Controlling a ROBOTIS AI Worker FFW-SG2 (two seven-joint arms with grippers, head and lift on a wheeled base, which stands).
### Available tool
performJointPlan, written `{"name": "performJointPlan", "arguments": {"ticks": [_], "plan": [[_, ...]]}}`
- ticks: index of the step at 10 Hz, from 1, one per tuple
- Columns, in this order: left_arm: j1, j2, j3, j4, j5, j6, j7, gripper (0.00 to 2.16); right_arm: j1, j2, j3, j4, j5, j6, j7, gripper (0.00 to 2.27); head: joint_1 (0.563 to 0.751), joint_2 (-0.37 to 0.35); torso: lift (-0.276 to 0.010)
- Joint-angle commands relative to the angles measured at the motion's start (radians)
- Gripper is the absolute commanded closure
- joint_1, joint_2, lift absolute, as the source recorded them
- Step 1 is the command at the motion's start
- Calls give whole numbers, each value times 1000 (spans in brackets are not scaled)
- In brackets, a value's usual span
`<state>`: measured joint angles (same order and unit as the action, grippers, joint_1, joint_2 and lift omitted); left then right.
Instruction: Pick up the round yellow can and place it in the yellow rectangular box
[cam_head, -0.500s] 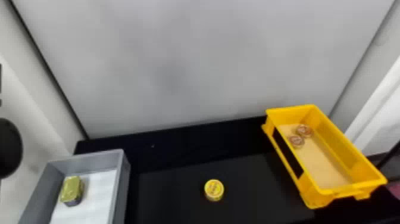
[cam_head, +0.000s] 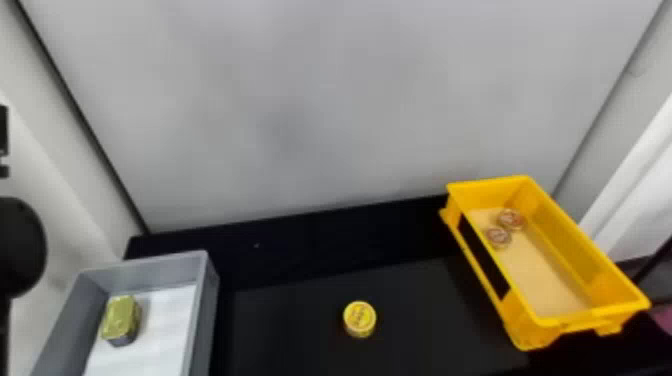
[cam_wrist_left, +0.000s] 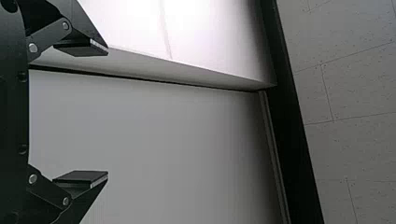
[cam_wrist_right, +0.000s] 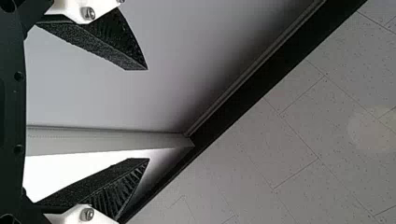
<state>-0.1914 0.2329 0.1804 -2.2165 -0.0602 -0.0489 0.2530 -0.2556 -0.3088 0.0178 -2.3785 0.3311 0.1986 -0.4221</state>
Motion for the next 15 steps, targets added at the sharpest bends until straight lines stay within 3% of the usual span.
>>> {"name": "performJointPlan", "arguments": {"ticks": [1, 3, 5, 6, 8, 10, 11, 13, 15], "plan": [[0, 5, -7, 0, -1, 4, 8, 314, 4, 2, 2, 4, -6, -1, -3, 85, 740, 18, 0], [0, -27, -25, -2, -49, 12, 22, 314, 7, 17, -15, -1, -161, 133, -33, 87, 740, 18, 0], [15, -107, -15, -2, -59, -3, 22, 314, 6, 76, -73, -5, -360, 415, -40, 101, 740, 18, 0], [21, -115, -22, -2, -66, -2, 23, 314, -13, 91, -114, -1, -460, 590, -9, 113, 740, 18, 0], [33, -129, -39, -2, -84, 1, 25, 314, -54, 65, -171, 91, -690, 839, 56, 107, 740, 18, 0], [36, -142, -64, 8, -82, -3, 25, 314, -39, 16, -177, 300, -963, 899, 91, 102, 740, 18, 0], [30, -142, -76, 15, -81, -9, 25, 314, -36, -9, -157, 424, -1032, 928, 166, 105, 740, 18, 0], [21, -145, -98, 31, -72, -25, 31, 314, -7, -49, -56, 621, -1023, 848, 402, 113, 740, 18, 0], [18, -148, -108, 38, -64, -34, 31, 314, 7, -27, 37, 769, -939, 785, 548, 110, 740, 18, 0]]}}
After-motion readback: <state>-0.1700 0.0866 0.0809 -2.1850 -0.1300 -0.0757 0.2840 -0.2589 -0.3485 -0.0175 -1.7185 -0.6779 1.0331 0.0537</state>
